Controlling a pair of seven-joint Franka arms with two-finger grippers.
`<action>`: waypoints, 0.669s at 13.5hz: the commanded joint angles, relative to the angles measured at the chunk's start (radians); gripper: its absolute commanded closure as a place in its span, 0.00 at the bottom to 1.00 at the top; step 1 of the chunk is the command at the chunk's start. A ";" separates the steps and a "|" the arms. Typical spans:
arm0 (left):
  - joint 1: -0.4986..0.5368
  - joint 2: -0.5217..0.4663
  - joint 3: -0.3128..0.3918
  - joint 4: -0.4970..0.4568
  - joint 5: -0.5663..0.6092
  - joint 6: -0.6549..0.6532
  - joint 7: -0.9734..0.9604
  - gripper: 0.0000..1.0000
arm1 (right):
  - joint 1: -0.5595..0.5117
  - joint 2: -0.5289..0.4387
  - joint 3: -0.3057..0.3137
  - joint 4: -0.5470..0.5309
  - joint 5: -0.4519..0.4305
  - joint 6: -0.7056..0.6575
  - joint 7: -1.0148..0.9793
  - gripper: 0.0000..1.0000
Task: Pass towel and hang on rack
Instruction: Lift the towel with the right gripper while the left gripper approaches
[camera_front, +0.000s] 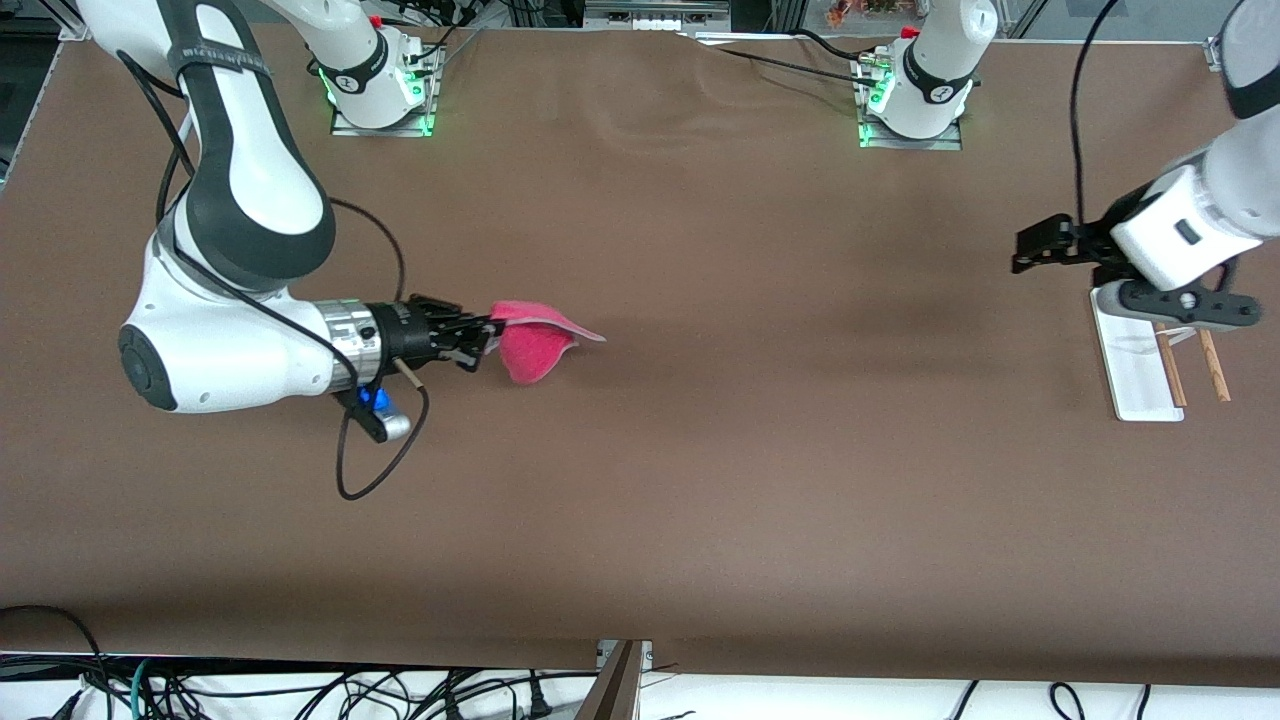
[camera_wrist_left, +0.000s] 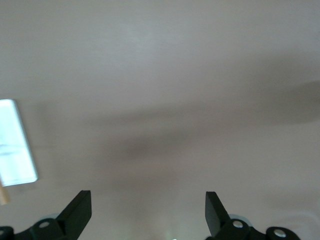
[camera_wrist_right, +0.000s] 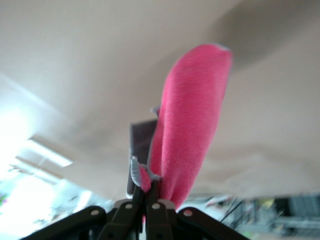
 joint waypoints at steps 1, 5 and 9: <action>-0.023 0.042 0.003 0.022 -0.129 -0.016 0.074 0.00 | -0.012 0.008 0.088 0.019 0.095 0.084 0.196 1.00; 0.008 0.075 0.005 0.019 -0.342 -0.010 0.261 0.00 | -0.010 0.008 0.251 0.019 0.101 0.323 0.420 1.00; 0.026 0.135 0.005 0.021 -0.531 -0.001 0.503 0.00 | 0.075 0.019 0.296 0.014 0.107 0.564 0.548 1.00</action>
